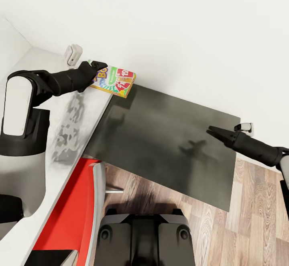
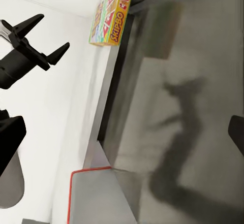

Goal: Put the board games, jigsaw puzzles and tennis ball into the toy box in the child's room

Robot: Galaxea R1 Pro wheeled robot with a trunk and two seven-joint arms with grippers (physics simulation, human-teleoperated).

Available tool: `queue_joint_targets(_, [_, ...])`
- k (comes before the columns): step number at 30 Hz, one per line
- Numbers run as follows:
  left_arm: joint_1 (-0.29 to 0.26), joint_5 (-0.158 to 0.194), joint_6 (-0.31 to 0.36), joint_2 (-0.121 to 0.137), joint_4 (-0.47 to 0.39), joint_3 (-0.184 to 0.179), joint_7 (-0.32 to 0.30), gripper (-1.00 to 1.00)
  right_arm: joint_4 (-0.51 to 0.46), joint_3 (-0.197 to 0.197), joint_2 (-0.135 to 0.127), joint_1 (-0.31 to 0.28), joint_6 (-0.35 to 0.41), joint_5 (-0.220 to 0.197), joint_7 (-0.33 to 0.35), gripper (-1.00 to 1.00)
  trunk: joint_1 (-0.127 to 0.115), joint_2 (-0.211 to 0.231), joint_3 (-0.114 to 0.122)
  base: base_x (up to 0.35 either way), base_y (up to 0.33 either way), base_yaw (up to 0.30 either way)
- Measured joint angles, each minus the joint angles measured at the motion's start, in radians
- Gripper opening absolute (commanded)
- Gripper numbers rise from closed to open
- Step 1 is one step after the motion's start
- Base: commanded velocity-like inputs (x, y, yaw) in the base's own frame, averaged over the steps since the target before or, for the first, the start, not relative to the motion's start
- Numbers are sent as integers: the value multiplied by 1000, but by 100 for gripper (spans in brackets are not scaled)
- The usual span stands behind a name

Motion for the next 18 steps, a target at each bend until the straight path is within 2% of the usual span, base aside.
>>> queue_joint_targets(8, [-3,-1,0,3,0,-12,2,100,1,11,8,-5,0,-76,-93,100,0,0,0,-75,-101,0])
queue_joint_targets(18, [-11,-1,1,9,0,-10,1,100,2,16,10,-7,0,-117,-130,100,0,0,0,-184,-206,0])
